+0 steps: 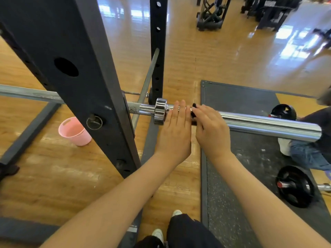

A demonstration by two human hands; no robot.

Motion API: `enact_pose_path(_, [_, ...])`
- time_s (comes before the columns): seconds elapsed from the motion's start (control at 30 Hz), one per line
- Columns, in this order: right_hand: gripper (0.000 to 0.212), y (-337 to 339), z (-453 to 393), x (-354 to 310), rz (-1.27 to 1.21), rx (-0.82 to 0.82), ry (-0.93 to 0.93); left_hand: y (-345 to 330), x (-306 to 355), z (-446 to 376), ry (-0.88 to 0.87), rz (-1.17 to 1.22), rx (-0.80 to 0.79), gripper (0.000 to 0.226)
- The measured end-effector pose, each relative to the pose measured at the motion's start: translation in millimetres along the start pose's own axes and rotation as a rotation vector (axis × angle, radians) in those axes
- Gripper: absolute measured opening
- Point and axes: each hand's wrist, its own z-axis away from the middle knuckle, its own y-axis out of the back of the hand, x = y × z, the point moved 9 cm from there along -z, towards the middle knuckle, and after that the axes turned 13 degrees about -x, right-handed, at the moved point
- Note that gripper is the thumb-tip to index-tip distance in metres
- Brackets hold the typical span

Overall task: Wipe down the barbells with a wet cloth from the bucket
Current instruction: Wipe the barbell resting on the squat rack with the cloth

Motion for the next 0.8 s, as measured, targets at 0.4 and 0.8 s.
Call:
enact_pose_path(0.4, [0.028,59.2,59.3,131.2,0.043,0.110,-0.277,5.8,1.5,-0.3,0.002,0.092,0.071,0.063])
enact_pose_path(0.8, [0.029,37.5,36.6,84.0,0.020,0.152,-0.249,-1.9,6.2,-0.6,0.058,0.075,0.018,0.083])
